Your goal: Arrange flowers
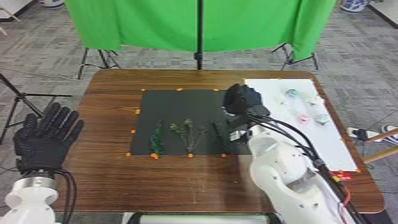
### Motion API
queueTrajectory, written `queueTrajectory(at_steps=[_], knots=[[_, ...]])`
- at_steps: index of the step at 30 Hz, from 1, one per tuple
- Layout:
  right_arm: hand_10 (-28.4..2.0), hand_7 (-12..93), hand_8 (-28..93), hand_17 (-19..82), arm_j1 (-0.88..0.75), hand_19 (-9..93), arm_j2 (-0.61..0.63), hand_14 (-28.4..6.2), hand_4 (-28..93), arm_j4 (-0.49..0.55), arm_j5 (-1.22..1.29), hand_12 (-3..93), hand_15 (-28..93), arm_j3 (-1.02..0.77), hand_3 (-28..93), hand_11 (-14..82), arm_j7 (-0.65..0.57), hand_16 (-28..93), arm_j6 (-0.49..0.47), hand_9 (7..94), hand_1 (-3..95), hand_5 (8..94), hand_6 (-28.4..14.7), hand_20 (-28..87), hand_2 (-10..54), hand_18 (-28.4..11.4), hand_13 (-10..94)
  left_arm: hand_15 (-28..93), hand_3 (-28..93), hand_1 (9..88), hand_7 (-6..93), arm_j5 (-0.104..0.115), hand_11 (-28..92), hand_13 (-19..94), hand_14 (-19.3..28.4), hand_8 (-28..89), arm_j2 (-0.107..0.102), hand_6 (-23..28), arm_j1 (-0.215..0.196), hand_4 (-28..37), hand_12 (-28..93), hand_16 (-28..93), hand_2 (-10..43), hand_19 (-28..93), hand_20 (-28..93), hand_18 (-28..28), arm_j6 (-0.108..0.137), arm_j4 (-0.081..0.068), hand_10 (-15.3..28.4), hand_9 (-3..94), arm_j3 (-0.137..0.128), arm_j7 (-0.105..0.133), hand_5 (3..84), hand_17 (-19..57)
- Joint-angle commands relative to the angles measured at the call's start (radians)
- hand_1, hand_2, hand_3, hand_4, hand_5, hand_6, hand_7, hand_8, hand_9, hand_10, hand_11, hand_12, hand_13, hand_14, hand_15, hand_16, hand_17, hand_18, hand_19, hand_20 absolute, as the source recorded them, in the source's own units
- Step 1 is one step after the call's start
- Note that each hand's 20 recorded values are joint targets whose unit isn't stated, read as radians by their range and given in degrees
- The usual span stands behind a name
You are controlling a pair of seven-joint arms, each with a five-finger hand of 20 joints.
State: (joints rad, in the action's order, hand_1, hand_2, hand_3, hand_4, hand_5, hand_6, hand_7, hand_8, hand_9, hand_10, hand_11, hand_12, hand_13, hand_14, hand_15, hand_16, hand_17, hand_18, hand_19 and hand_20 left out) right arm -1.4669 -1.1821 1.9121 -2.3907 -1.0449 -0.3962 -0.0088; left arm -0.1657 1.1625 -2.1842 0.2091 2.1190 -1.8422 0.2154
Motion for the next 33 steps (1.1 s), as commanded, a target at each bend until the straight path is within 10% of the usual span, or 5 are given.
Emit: queueTrajectory(at_steps=[1, 11, 33], knots=[[-10.8, 34, 11, 41, 0.156, 86, -0.280, -5.5, -27, -0.097, -0.077, 46.0, 37, 0.185, 68, 12.8, 0.151, 49, -0.169, 82.4, 69.8, 71.9, -1.8, 31, -9.5, -19.5, 75, 37, 73, 28.1, 16.0, 0.026, 20, 31, 14.7, -8, -0.022, 8.5, -0.007, -28.3, 13, -4, 15.2, 28, 14, 13.1, 0.067, -0.023, 14.6, 40.3, 0.041, 0.060, 47.3, -1.4], [-11.0, 34, 12, 42, 0.221, 84, -0.402, -5.8, -28, -0.323, -0.328, 46.1, 39, 0.303, 68, 13.1, 0.249, 49, -0.144, 82.8, 70.5, 72.6, -1.8, 34, -9.5, -19.9, 75, 37, 73, 28.0, 16.2, 0.052, 20, 31, 14.6, -8, -0.074, 8.5, 0.033, -28.3, 13, -4, 15.3, 28, 14, 12.9, 0.073, -0.024, 14.5, 40.4, 0.085, 0.114, 47.3, -1.2], [-10.8, 35, 9, 40, 0.185, 84, -0.452, -5.6, -28, -0.485, -0.530, 45.7, 42, 0.241, 69, 13.9, 0.269, 49, -0.169, 79.7, 70.1, 69.4, -2.1, 39, -9.5, -20.6, 73, 39, 73, 28.8, 16.9, 0.067, 21, 31, 14.6, -9, -0.086, 8.5, 0.088, -28.3, 13, -5, 14.9, 29, 15, 13.1, 0.039, -0.039, 14.6, 41.1, 0.114, 0.070, 48.0, -1.5]])
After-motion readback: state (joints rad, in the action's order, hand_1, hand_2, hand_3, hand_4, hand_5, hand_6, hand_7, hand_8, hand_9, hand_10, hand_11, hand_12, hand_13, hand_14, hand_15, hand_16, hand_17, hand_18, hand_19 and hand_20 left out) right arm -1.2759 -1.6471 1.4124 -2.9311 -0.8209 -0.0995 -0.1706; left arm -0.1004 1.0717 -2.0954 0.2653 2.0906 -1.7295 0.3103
